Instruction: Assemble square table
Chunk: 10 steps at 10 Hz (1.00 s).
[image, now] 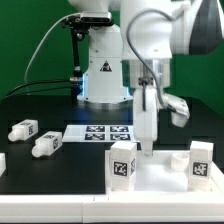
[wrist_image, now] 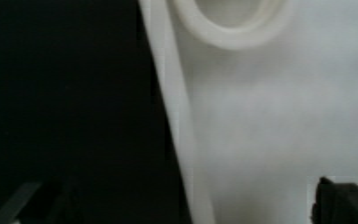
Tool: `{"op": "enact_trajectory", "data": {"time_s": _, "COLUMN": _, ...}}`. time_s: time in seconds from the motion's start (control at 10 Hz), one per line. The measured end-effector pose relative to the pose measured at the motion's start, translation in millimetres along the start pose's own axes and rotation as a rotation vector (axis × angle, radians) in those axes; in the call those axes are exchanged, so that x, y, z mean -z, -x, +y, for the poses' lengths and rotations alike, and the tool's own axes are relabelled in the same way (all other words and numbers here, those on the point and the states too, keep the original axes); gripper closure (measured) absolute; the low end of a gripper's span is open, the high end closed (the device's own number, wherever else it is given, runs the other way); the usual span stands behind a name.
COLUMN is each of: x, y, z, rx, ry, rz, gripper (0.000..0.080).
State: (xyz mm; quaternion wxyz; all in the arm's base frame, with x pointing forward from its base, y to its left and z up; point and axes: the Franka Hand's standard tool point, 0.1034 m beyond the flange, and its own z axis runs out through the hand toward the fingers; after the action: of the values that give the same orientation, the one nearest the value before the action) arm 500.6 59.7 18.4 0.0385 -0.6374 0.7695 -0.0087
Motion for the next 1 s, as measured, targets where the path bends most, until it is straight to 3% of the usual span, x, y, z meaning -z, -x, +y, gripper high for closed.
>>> {"op": "enact_trajectory", "data": {"time_s": 0.2, "x": -11.3, "y": -0.4, "z": 3.8, "rx": 0.009, "ry": 0.015, "rz": 0.013, "gripper": 0.0151}}
{"op": "enact_trajectory", "data": {"time_s": 0.4, "x": -11.4, "y": -0.4, "z": 3.9, "rx": 0.018, "ry": 0.015, "rz": 0.013, "gripper": 0.018}}
{"op": "enact_trajectory", "data": {"time_s": 0.5, "x": -11.6, "y": -0.5, "z": 4.1, "rx": 0.019, "ry": 0.015, "rz": 0.014, "gripper": 0.0312}}
{"op": "enact_trajectory", "data": {"time_s": 0.6, "x": -11.7, "y": -0.5, "z": 4.2, "rx": 0.02, "ry": 0.015, "rz": 0.014, "gripper": 0.0312}}
{"op": "enact_trajectory", "data": {"time_s": 0.7, "x": -11.8, "y": -0.6, "z": 4.3, "rx": 0.02, "ry": 0.016, "rz": 0.014, "gripper": 0.0496}}
{"op": "enact_trajectory", "data": {"time_s": 0.8, "x": -11.8, "y": -0.6, "z": 4.3, "rx": 0.021, "ry": 0.016, "rz": 0.014, "gripper": 0.0631}}
{"op": "enact_trajectory", "data": {"time_s": 0.9, "x": -11.9, "y": -0.6, "z": 4.3, "rx": 0.021, "ry": 0.016, "rz": 0.014, "gripper": 0.0631}}
{"op": "enact_trajectory", "data": {"time_s": 1.0, "x": -11.7, "y": -0.3, "z": 4.6, "rx": 0.026, "ry": 0.016, "rz": 0.014, "gripper": 0.0756}}
